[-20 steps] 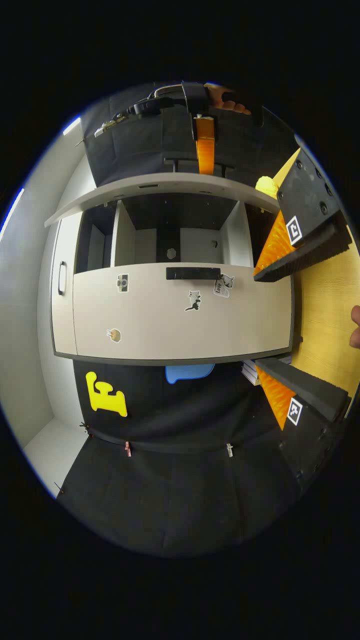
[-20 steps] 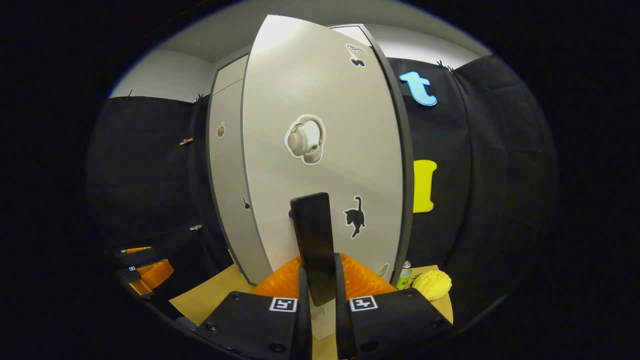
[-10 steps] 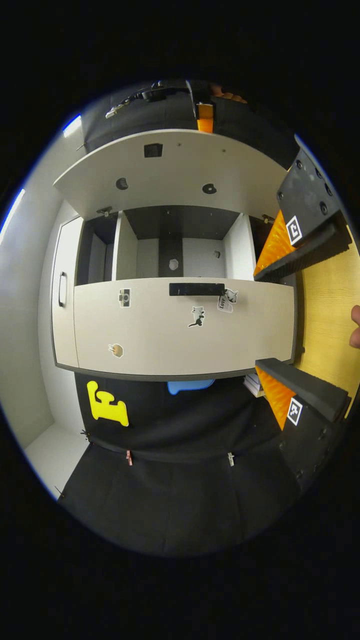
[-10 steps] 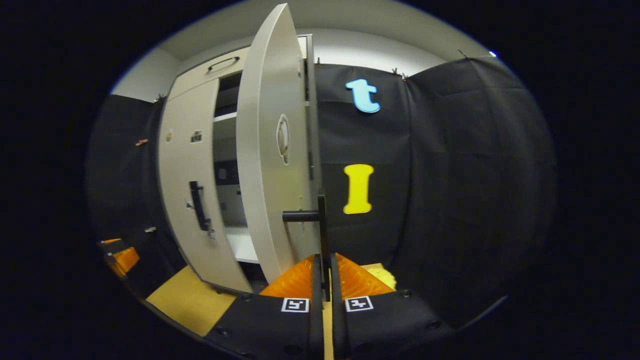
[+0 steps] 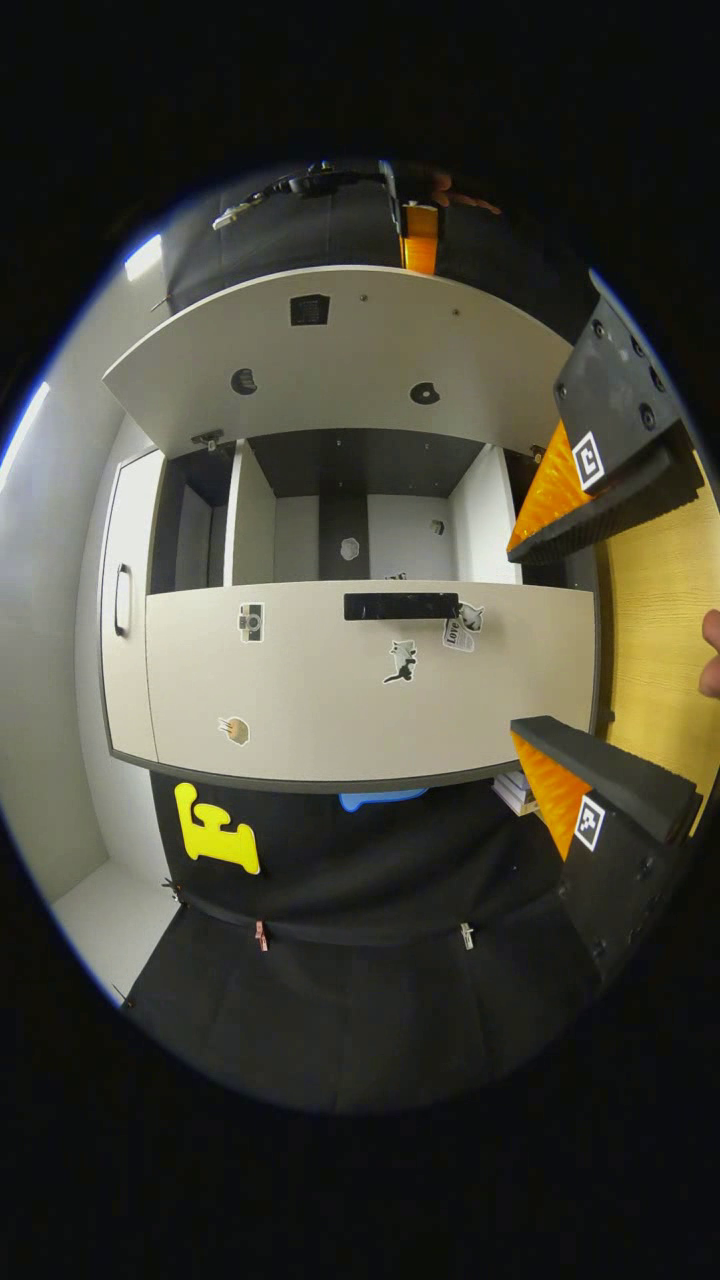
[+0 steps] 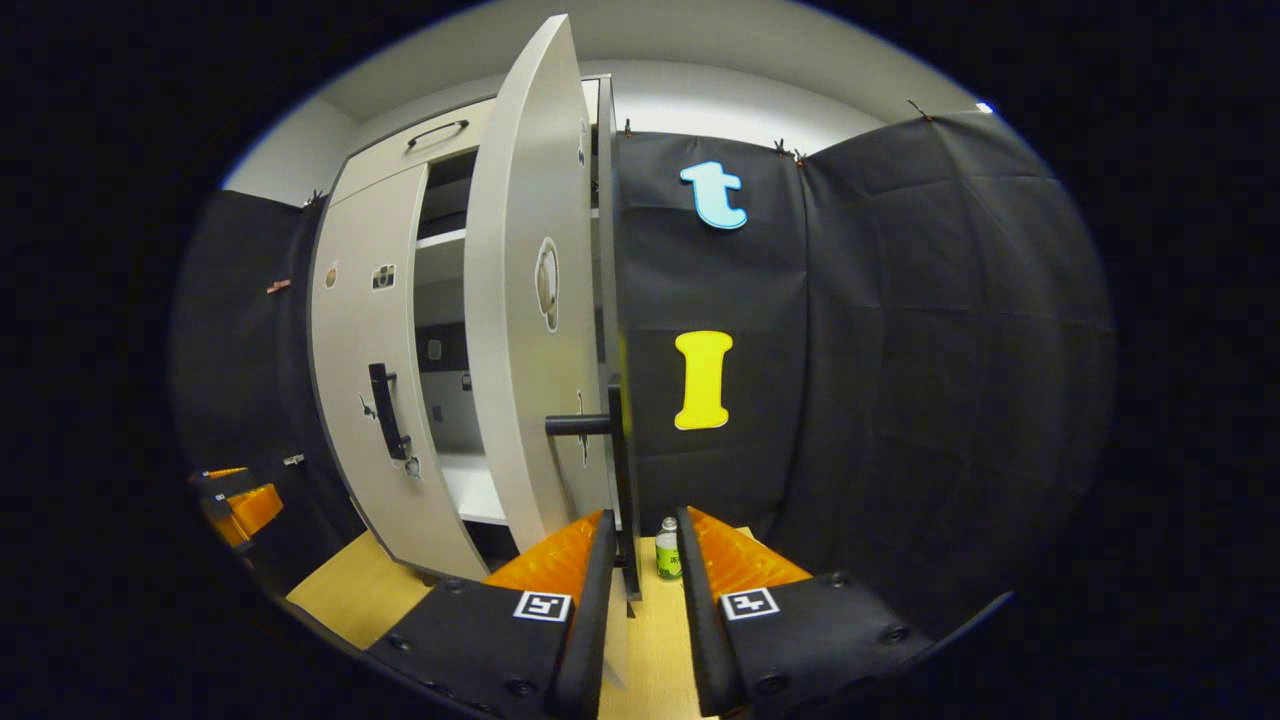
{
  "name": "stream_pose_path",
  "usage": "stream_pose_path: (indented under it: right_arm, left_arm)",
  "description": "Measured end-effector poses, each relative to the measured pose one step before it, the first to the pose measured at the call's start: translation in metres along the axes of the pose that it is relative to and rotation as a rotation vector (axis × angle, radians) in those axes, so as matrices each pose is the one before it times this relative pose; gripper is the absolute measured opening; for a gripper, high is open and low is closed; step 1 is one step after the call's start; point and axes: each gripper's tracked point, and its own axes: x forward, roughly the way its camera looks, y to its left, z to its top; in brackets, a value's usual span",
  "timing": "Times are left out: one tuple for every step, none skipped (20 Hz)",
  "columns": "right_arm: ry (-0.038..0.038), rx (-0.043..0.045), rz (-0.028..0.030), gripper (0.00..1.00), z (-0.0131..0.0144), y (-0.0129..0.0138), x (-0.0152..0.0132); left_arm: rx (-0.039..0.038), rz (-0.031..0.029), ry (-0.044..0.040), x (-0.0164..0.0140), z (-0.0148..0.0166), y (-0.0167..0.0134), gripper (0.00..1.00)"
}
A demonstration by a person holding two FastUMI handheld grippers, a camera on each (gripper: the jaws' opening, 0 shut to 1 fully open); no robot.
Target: Open the right door of the double-door shoe cabinet with the right hand, and open the left door with the left hand.
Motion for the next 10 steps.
stream_pose_path:
  right_arm:
    - [-0.00065, 0.00424, -0.00553, 0.46, 0.00035, -0.00048, -0.00226]
    - [0.00395, 0.00142, 0.00225, 0.5, -0.00077, 0.00041, -0.00309]
    - [-0.0006, -0.00677, -0.00858, 0.59, -0.00051, -0.00117, -0.00358]
    - [-0.00671, -0.00775, -0.005, 0.65, 0.00164, -0.00231, 0.00012]
    - [-0.01029, -0.00459, -0.00119, 0.71, 0.00407, 0.00074, -0.00453]
    - [-0.01114, -0.00587, -0.00294, 0.74, 0.0034, 0.00053, -0.00326]
    - [-0.01173, -0.00814, -0.00669, 0.79, 0.00312, -0.00006, -0.00028]
    - [-0.00971, -0.00784, -0.00149, 0.81, 0.00343, 0.00071, -0.00339]
    - [-0.0059, -0.00315, -0.00534, 0.82, 0.00195, -0.00067, -0.0026]
    - [-0.01049, 0.00181, 0.001, 0.83, 0.00314, 0.00153, -0.0027]
  left_arm:
    - [0.00124, 0.00045, 0.0028, 0.0027, 0.00125, -0.00148, 0.95]
    - [-0.00068, -0.00191, 0.00229, 0.00321, -0.00018, -0.00207, 0.95]
    - [-0.00157, -0.0034, -0.00038, 0.00342, 0.00134, -0.0018, 0.95]
    - [-0.00204, -0.00065, -0.00286, 0.00424, 0.00261, -0.00022, 0.95]
    - [-0.00308, -0.00045, -0.00482, 0.0043, 0.00292, -0.00049, 0.95]
    - [-0.00199, -0.00246, -0.00251, 0.00521, 0.00205, -0.00169, 0.95]
    - [-0.00039, -0.0024, -0.00152, 0.00543, 0.00224, -0.00167, 0.95]
    - [0.00109, -0.00131, -0.00381, 0.00632, 0.00192, -0.00068, 0.95]
    - [0.00051, -0.00182, -0.00619, 0.00722, 0.00359, -0.00103, 0.95]
    - [0.00022, -0.00645, -0.00692, 0.00813, 0.00256, -0.00288, 0.95]
